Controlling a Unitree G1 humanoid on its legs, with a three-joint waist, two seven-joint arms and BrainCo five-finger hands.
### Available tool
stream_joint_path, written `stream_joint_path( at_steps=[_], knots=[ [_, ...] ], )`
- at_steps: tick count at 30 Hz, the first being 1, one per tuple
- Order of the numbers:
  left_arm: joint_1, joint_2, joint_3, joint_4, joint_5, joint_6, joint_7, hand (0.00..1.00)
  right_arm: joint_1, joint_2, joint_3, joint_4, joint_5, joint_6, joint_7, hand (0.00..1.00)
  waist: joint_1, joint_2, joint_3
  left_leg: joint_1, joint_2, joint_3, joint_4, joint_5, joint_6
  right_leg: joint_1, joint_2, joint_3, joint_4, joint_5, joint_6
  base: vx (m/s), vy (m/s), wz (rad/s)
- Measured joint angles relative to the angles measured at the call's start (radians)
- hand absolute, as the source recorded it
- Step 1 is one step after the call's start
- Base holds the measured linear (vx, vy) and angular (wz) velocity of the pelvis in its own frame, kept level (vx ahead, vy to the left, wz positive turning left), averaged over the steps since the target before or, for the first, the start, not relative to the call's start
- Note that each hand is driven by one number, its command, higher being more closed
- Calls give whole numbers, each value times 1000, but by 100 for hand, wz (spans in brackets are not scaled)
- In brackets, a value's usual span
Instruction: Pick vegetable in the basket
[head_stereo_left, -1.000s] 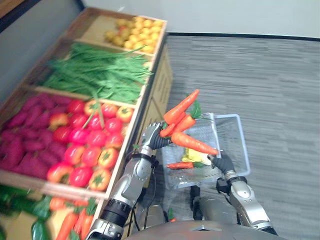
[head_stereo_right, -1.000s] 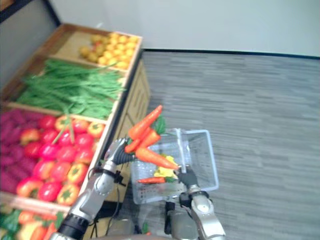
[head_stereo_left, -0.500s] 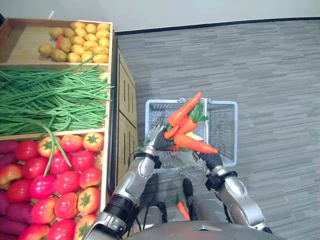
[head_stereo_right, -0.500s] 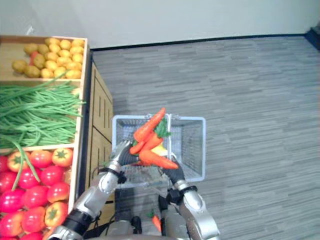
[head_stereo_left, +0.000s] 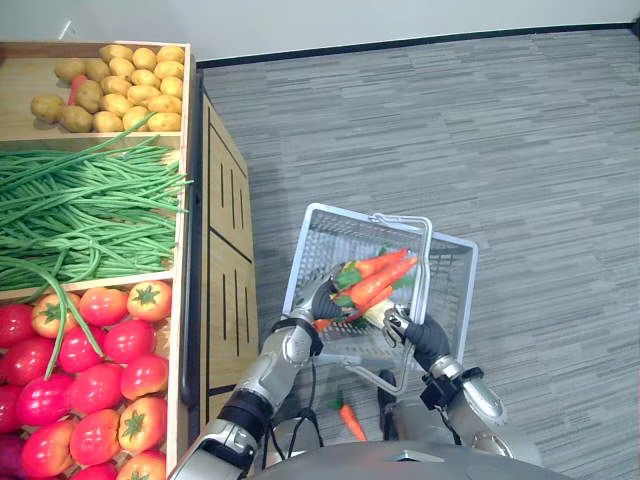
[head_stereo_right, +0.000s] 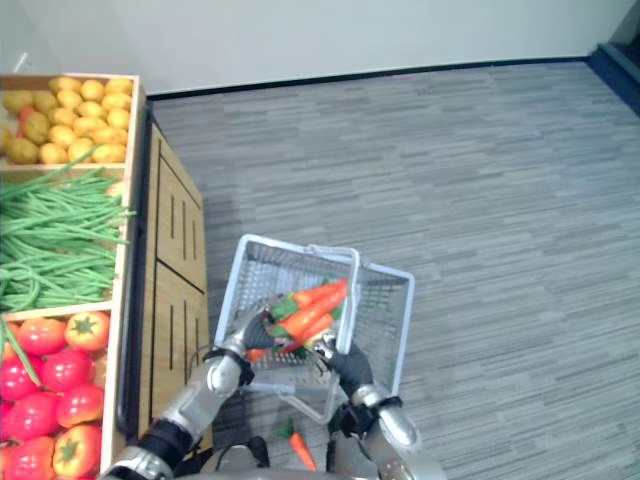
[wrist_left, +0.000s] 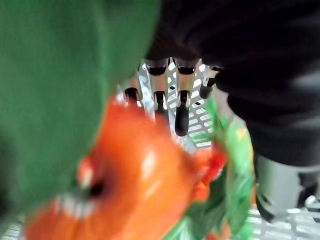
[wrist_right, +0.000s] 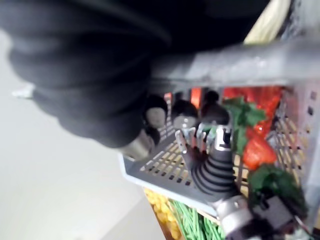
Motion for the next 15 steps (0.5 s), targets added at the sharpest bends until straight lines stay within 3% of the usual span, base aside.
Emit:
stream_joint_path(
  at_steps=[4, 9, 13, 15],
  knots=[
    [31, 4, 0, -81, -3, -1, -24, 0, -1, 60, -52, 78, -14, 15, -3, 100, -1, 2, -1, -1, -4, -26, -21, 0, 0, 28, -1, -24, -63, 38, 2, -88, 7, 18],
    [109, 15, -35, -255, -150, -33, -78, 0, -23, 157, -152, 233, -127, 29, -17, 100, -1, 26, -13, -2, -4, -47, -36, 2, 1, 31, 0, -41, -74, 51, -3, -91, -21, 10],
    [156, 51, -85, -352, -384, -75, -149, 0, -93, 217, -269, 402, -251, 31, -48, 100, -7, 52, -28, 1, -5, -57, -61, 13, -3, 30, 1, -52, -79, 47, 3, -50, -28, 9],
    [158, 118, -75, -430, -613, -81, -186, 0, -149, 217, -423, 540, -314, 33, -113, 100, -3, 64, -36, 0, -6, -77, -71, 21, -10, 34, 0, -72, -79, 41, 7, -13, -27, 26]
  ],
)
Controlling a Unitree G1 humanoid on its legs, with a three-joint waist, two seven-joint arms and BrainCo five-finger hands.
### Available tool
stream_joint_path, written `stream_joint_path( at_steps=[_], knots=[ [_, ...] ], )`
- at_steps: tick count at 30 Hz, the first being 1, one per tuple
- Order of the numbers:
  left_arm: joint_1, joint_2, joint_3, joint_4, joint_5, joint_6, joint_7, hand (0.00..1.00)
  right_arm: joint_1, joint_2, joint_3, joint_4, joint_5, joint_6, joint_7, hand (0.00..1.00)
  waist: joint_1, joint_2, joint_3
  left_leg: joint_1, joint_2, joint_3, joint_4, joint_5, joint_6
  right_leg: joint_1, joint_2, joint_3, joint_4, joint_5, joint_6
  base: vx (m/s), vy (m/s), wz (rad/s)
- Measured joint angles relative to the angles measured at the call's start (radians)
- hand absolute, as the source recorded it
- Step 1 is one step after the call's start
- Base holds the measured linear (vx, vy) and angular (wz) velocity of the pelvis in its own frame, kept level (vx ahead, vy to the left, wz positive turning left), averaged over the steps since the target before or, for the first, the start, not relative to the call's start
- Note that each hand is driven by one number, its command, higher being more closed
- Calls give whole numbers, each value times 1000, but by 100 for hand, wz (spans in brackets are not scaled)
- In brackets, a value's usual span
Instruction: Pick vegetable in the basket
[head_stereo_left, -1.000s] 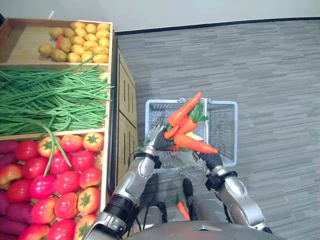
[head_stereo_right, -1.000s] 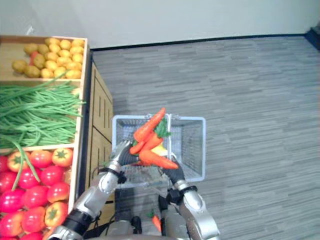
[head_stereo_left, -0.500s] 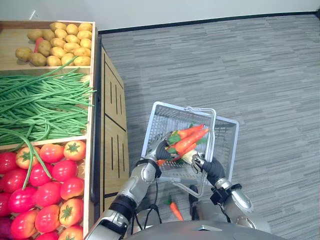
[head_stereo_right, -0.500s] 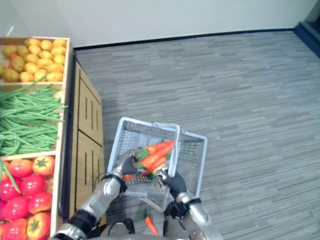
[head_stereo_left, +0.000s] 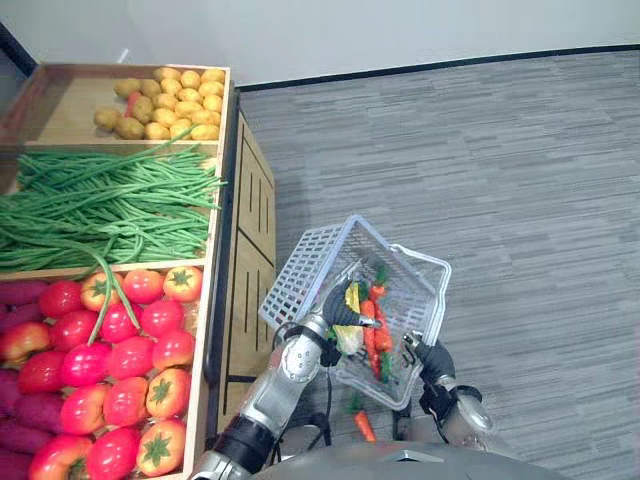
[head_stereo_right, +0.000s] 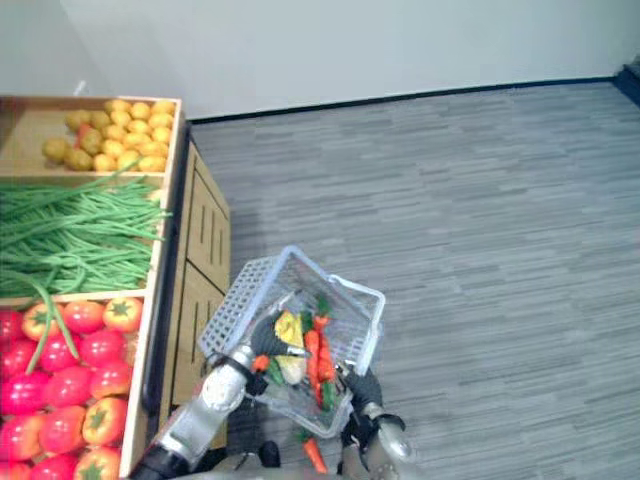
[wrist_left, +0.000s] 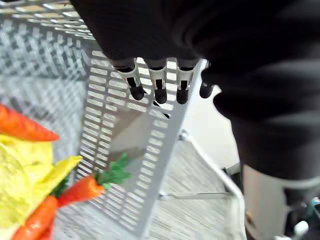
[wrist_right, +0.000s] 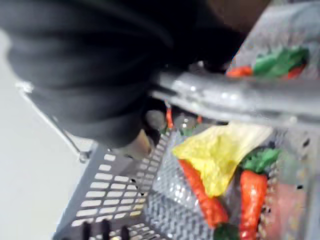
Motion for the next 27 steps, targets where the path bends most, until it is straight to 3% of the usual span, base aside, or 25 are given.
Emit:
stream_joint_path(
  at_steps=[2, 4, 6, 8, 10, 13, 15, 18, 19, 20, 21, 24, 27],
  knots=[
    [0, 78, 19, -44, -191, 10, -32, 0, -20, -27, -126, 87, -39, 0, -40, 100, 15, 6, -4, 4, 3, -3, -9, 6, 5, 1, 2, -5, 0, -1, 1, 6, -11, 7],
    [-19, 139, 11, -52, -381, 41, -104, 0, -74, -73, -173, 164, -52, -1, -52, 100, 12, 7, -4, 4, 2, -8, -14, 12, 8, 2, 0, -14, 0, 0, 0, 29, -8, 12],
    [-30, 171, -15, -58, -566, 93, -191, 0, -114, -100, -255, 282, -70, -4, -67, 100, 12, 7, -5, 17, 0, -25, -18, 14, 9, 21, -2, -25, -1, 2, -3, 47, 17, 21],
    [-30, 160, -57, -68, -778, 174, -276, 0, -142, -131, -339, 417, -99, -7, -86, 100, 12, 7, -5, 36, -3, -28, -33, 13, 11, 34, -4, -27, -1, -3, 4, 79, 41, 3],
    [-30, 148, -54, -66, -883, 215, -298, 0, -147, -158, -366, 460, -131, -9, -95, 100, 6, 6, -4, 38, -7, -29, -38, 13, 12, 32, -8, -29, -1, -3, 4, 60, 42, -3],
    [-35, 112, -15, -30, -944, 202, -303, 0, -144, -196, -404, 533, -133, -8, -96, 100, -9, 5, -4, 47, -12, -36, -48, 15, 15, 41, -14, -51, 1, -3, 5, 36, 28, 8],
    [-45, 75, 36, 61, -897, 165, -284, 0, -141, -201, -434, 575, -138, -8, -100, 100, -14, 4, -4, 56, -15, -43, -48, 15, 16, 53, -16, -57, 3, -4, 6, 7, 29, 12],
    [-68, -5, 159, 298, -617, 119, -200, 0, -145, -193, -504, 629, -127, -9, -104, 100, -15, -3, -1, 70, -19, -53, -48, 15, 16, 70, -21, -62, -2, -7, 12, -37, 11, 7],
    [-78, -31, 199, 385, -496, 118, -156, 0, -145, -193, -531, 645, -127, -9, -105, 100, -15, -12, 1, 69, -20, -55, -48, 15, 17, 71, -22, -65, -2, -8, 12, -56, -1, 4],
    [-97, -64, 263, 560, -303, 120, -80, 0, -146, -193, -573, 664, -127, -9, -114, 100, -15, -11, 1, 69, -22, -55, -47, 16, 19, 71, -25, -67, -2, -8, 13, -68, -2, 2],
    [-101, -77, 302, 663, -217, 125, -38, 0, -146, -193, -591, 671, -127, -9, -121, 100, -17, -16, 4, 69, -22, -55, -47, 16, 19, 70, -25, -67, -2, -9, 13, -53, -2, 0],
    [-88, -92, 418, 925, -7, 161, 102, 0, -143, -192, -667, 698, -128, -7, -148, 100, -28, -22, 8, 71, -19, -50, -47, 16, 18, 71, -23, -67, -2, -9, 13, -24, -4, -1],
    [-45, -86, 514, 1019, 98, 172, 152, 0, -143, -192, -736, 703, -129, -6, -169, 100, -24, -26, 11, 81, -13, -23, -48, 13, 14, 71, -17, -49, -2, -9, 12, -11, -1, -13]
  ],
)
